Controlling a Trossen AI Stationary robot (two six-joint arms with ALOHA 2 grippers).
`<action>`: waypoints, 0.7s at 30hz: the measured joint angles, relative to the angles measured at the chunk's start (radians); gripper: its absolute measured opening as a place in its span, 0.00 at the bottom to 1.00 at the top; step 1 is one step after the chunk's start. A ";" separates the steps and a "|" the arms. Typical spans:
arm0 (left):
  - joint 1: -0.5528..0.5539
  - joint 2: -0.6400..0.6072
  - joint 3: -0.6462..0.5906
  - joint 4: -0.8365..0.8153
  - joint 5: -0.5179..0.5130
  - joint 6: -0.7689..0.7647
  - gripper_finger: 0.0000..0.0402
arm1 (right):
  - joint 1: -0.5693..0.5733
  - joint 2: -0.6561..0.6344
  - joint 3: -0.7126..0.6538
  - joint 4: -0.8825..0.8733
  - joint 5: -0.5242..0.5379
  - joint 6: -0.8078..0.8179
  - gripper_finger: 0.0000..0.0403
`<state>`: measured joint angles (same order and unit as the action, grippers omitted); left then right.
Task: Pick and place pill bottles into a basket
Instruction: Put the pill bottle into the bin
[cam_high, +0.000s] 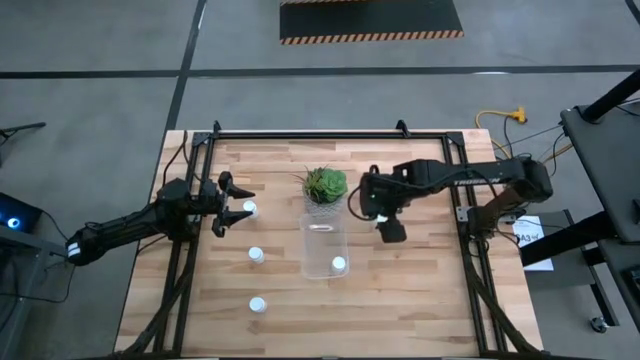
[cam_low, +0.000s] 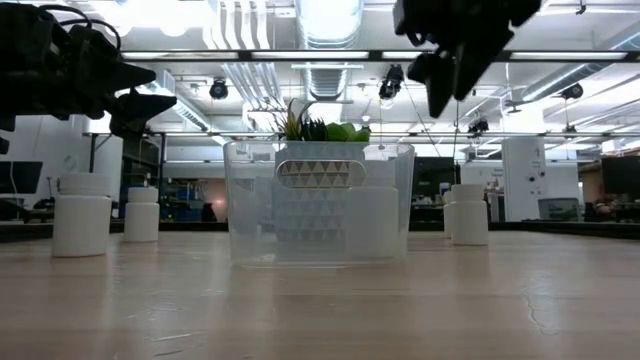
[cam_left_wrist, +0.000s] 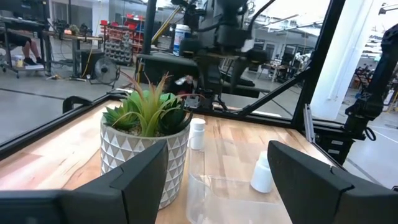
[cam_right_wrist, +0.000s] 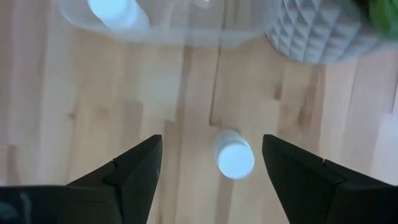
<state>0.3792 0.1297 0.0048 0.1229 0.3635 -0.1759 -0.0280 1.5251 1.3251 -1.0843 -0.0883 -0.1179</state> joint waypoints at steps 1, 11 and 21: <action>0.000 -0.001 0.000 0.001 0.000 0.000 0.64 | -0.010 -0.005 -0.017 0.004 0.000 -0.012 0.66; 0.000 0.001 0.000 0.001 0.000 0.000 0.64 | -0.069 -0.001 -0.146 0.091 -0.023 -0.085 0.66; 0.000 0.001 0.000 0.000 0.000 0.000 0.64 | -0.090 -0.002 -0.235 0.175 -0.025 -0.107 0.67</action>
<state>0.3793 0.1304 0.0048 0.1230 0.3637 -0.1759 -0.1182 1.5234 1.0901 -0.9090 -0.1131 -0.2250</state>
